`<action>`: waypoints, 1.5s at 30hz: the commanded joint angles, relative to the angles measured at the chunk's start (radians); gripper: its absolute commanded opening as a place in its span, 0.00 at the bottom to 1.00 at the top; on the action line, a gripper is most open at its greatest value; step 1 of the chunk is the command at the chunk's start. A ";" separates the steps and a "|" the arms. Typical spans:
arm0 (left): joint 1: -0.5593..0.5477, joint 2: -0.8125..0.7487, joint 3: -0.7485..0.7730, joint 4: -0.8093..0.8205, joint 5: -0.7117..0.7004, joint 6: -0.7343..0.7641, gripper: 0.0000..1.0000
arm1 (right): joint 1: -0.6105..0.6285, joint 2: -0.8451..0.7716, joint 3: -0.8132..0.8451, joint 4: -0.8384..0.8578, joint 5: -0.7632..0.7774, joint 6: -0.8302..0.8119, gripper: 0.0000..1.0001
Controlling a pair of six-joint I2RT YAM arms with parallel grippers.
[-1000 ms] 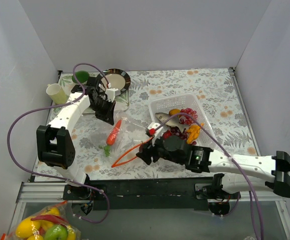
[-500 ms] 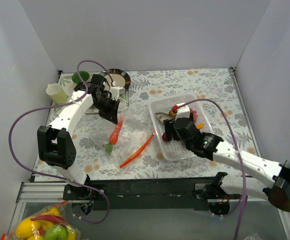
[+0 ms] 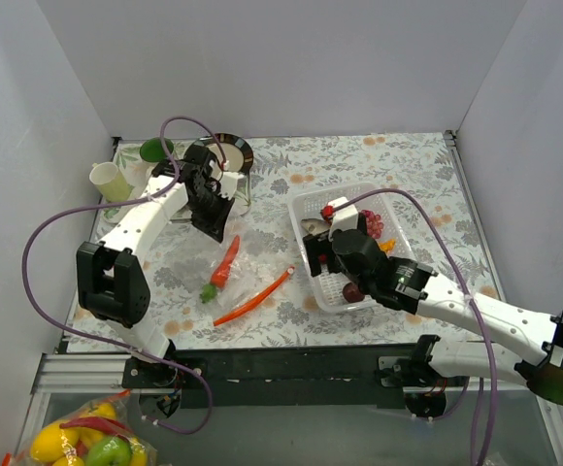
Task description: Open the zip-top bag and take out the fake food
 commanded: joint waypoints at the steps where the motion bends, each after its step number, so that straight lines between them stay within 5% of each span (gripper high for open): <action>1: -0.026 -0.023 0.037 -0.019 -0.091 0.018 0.00 | 0.133 0.005 -0.005 0.142 -0.123 -0.074 0.98; 11: -0.061 -0.031 -0.074 0.062 -0.116 0.012 0.00 | 0.395 0.150 -0.086 0.303 -0.157 -0.052 0.99; 21: -0.058 0.012 -0.262 0.201 -0.235 0.015 0.00 | 0.402 0.423 -0.047 0.454 -0.174 -0.032 0.52; 32: -0.058 0.069 -0.405 0.326 -0.314 0.020 0.00 | 0.406 0.384 -0.062 0.540 -0.258 -0.039 0.33; 36: -0.058 0.087 -0.420 0.354 -0.309 0.000 0.00 | 0.406 0.420 -0.038 0.552 -0.336 -0.051 0.03; 45: -0.058 0.121 -0.374 0.385 -0.303 -0.037 0.00 | 0.406 0.552 0.013 0.589 -0.484 -0.055 0.01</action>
